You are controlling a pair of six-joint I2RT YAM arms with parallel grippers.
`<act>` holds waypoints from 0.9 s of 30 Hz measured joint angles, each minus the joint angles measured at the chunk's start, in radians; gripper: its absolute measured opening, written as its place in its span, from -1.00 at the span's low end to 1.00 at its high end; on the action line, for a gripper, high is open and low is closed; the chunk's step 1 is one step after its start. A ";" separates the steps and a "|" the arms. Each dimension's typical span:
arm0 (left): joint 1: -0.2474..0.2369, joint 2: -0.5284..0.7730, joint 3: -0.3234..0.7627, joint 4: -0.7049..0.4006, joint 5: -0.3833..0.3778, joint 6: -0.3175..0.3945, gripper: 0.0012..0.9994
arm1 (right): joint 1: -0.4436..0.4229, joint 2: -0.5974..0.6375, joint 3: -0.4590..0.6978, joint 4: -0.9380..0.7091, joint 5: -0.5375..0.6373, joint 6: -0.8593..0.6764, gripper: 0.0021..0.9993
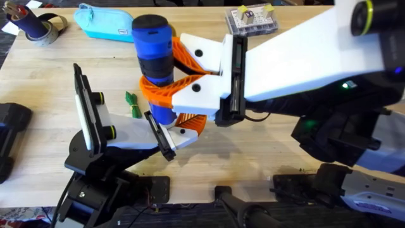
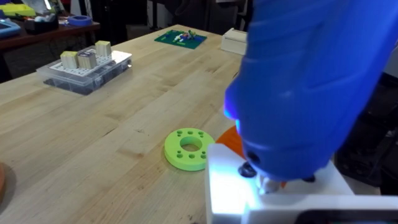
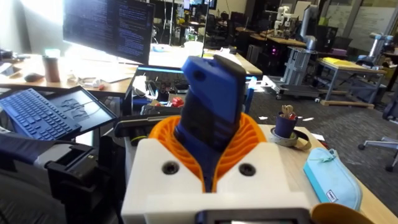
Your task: Pick up the gripper from the table and insert it into the empty holder that is missing its gripper. Then pick up a screw, insert it into the mounting hole, and use the screwdriver to tighten it. Finally, clean up the table by picking up the vegetable and placing it into the bucket.
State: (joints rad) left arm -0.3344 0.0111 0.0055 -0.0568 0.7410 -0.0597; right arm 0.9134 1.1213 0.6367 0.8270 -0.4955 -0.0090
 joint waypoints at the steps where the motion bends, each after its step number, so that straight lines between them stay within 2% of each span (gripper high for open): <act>1: 0.000 0.000 0.000 -0.001 0.000 -0.001 -0.97 | 0.000 0.000 0.000 -0.005 0.001 -0.001 -0.91; 9: 0.000 0.001 0.000 -0.002 0.000 -0.004 -0.97 | -0.014 -0.005 0.000 -0.015 0.004 -0.003 -0.91; 20: 0.000 0.001 0.000 -0.001 -0.001 -0.004 -0.97 | -0.037 -0.123 -0.011 -0.028 0.001 -0.002 -0.91; 27: 0.000 0.001 0.000 -0.001 -0.001 -0.004 -0.97 | -0.037 -0.125 -0.011 -0.032 0.001 -0.007 -0.91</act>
State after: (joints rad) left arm -0.3344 0.0120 0.0055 -0.0580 0.7401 -0.0635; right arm 0.8764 0.9963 0.6254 0.7946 -0.4950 -0.0160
